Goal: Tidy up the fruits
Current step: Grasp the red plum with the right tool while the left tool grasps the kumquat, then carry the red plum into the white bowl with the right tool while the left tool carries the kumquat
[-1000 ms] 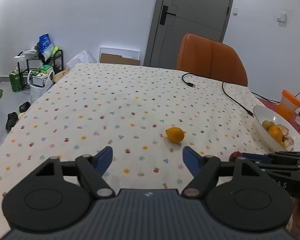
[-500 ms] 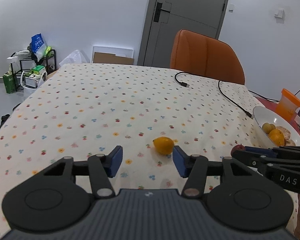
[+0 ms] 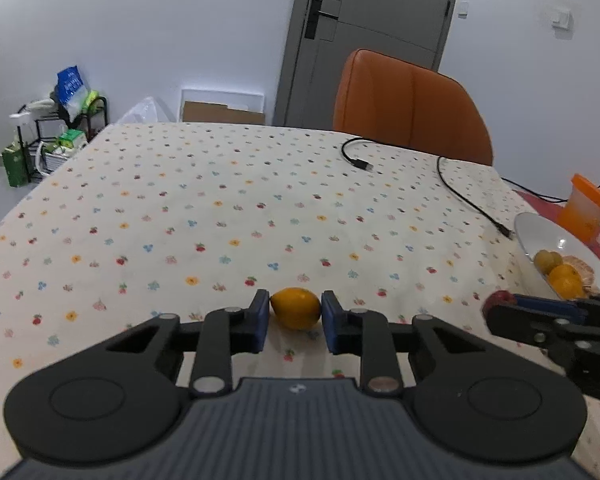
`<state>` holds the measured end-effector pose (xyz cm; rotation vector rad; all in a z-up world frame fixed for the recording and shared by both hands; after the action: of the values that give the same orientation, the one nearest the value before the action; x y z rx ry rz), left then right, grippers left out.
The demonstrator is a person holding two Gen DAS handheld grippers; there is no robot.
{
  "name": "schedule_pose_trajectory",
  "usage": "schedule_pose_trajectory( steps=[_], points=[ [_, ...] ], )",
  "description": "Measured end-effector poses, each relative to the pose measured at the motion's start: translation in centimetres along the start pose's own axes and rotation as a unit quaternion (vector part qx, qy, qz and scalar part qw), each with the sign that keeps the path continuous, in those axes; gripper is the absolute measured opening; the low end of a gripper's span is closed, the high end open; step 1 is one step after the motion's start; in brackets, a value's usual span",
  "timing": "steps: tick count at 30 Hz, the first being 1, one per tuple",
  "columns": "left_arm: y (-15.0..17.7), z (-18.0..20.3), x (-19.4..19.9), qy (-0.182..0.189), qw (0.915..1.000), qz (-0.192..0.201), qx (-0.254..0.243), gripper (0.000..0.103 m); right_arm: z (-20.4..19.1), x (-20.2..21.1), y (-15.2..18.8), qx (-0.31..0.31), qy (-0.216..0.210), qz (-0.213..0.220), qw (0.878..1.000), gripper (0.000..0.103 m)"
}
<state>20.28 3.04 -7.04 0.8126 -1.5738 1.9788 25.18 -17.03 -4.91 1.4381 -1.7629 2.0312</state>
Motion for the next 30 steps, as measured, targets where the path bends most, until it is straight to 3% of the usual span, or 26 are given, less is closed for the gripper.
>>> schedule_pose_trajectory(
  steps=[13,30],
  points=[
    [-1.0,0.9,2.6,-0.006,0.9997,0.023,0.0,0.026,0.5,1.3,-0.1,-0.007,0.002,0.019,1.0,0.021],
    [-2.3,7.0,3.8,0.045,0.997,0.047,-0.042,0.026,4.6,5.8,0.1,-0.037,0.034,0.07,0.996,0.021]
  ],
)
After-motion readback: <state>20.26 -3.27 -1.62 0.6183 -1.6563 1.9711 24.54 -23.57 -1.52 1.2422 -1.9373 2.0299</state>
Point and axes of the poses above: each gripper's, at about its wrist camera, not at the fingertips, and x roughly against the way its jaws point, z to its right, y to its underside, the point moved 1 cm from there along -x, roughly the way its jaws point, and after that the axes turned 9 degrees about -z, right-handed, at the moved point
